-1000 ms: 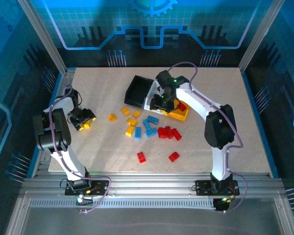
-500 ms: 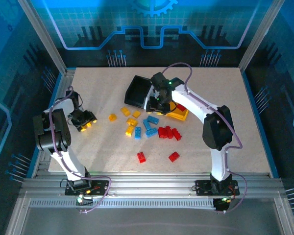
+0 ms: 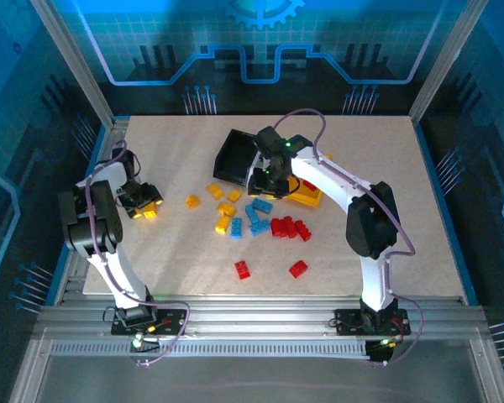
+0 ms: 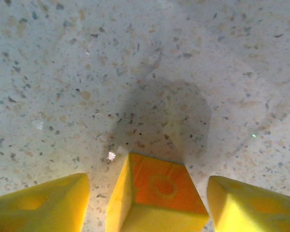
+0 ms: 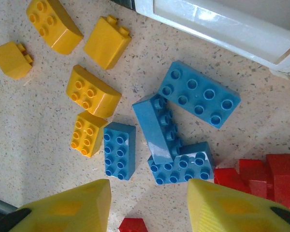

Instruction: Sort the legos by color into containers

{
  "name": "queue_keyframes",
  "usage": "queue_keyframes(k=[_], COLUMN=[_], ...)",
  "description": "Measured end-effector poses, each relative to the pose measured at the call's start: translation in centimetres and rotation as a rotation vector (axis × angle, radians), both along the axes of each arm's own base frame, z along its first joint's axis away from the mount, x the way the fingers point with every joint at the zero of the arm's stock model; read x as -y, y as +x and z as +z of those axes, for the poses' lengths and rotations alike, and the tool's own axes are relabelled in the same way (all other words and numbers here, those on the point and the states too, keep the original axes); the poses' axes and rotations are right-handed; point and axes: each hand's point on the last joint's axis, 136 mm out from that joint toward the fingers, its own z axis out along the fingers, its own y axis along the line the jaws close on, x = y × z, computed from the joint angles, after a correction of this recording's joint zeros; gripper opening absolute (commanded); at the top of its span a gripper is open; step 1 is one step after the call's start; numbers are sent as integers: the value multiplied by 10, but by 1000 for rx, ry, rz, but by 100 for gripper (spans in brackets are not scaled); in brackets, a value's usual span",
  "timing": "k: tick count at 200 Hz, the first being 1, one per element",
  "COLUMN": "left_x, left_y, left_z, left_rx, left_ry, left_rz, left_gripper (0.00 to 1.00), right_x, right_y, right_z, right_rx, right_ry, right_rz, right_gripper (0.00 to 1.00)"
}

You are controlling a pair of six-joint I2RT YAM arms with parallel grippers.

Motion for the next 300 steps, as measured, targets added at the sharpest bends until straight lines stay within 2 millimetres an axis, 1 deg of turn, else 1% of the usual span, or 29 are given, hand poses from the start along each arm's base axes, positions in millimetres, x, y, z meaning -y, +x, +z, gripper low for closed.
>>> queue_keyframes(k=[20,55,111,141,158,172,197,213,233,248,268,300], left_x=[1,5,21,36,50,63,84,100,124,143,170,206], left_y=[0,-2,-11,-6,-1,5,24,39,67,90,119,159], left_z=[-1,-1,4,20,34,45,67,84,109,122,127,115], left_rx=[0,7,25,77,117,145,199,239,305,347,382,392], left_ry=[-4,-22,-88,-146,-184,-217,-268,-293,-321,-342,-377,-420], left_rz=[3,2,3,4,-6,-11,-22,-34,-70,-97,-129,-156], left_gripper=[48,39,39,39,40,40,40,40,40,40,40,40], right_x=[1,-2,-4,-3,-1,4,17,27,43,55,71,92], right_y=[1,8,9,9,8,4,-9,-19,-31,-34,-34,-34], right_z=[1,5,5,4,5,5,9,14,21,25,27,25], right_rx=[4,18,18,16,18,21,22,29,32,37,38,31], right_ry=[-9,-5,-6,-15,-18,-30,-48,-54,-55,-55,-55,-61], right_rz=[-2,-4,-2,-4,-5,-9,-14,-24,-42,-62,-96,-138], right_gripper=[45,45,44,44,44,44,44,44,44,44,44,44])
